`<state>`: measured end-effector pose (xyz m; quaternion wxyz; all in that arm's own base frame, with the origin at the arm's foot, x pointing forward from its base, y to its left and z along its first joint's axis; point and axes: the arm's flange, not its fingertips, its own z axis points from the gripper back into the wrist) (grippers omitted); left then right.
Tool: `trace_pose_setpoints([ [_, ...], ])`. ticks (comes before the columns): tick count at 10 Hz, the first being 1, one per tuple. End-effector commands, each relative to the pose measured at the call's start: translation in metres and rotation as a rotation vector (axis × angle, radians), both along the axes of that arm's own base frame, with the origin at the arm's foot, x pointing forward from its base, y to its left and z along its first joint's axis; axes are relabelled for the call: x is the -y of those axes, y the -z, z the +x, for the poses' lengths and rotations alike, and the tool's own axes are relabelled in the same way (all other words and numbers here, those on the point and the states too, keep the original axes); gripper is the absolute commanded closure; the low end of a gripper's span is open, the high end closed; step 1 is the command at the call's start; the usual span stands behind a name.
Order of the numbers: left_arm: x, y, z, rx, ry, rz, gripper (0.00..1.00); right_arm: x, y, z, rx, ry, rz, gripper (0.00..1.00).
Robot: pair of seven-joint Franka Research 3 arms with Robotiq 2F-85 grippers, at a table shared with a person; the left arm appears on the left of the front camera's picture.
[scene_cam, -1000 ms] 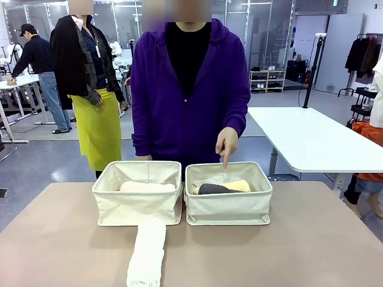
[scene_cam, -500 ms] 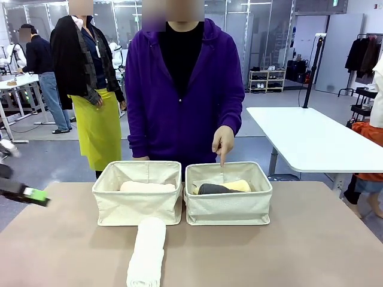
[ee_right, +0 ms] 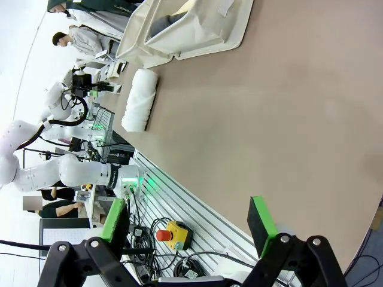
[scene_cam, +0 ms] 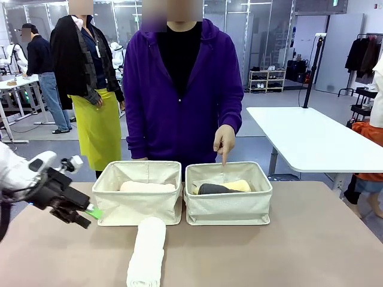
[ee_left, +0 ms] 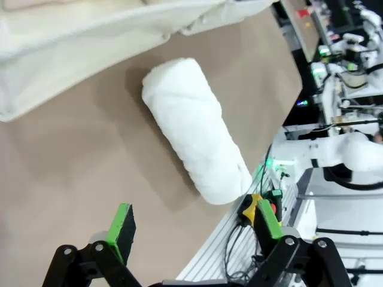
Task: Divide the towels into two baskets.
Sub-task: Pick up one hotel-folded towel from the bottom of the table and place it in the Fabric basket indicated by the person.
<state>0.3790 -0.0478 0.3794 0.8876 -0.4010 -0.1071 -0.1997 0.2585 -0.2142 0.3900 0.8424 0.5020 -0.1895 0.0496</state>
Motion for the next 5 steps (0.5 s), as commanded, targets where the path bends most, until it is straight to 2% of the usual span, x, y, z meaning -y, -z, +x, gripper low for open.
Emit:
trace_pose_setpoints([
  [1,0.04,0.008,-0.011,-0.077,-0.038,0.058,0.0,-0.001,-0.004,-0.002,0.01,0.01,0.014,0.0],
  [5,0.107,0.03,-0.019,-0.099,-0.239,0.222,0.0,-0.001,-0.004,-0.002,0.01,0.01,0.014,0.0],
])
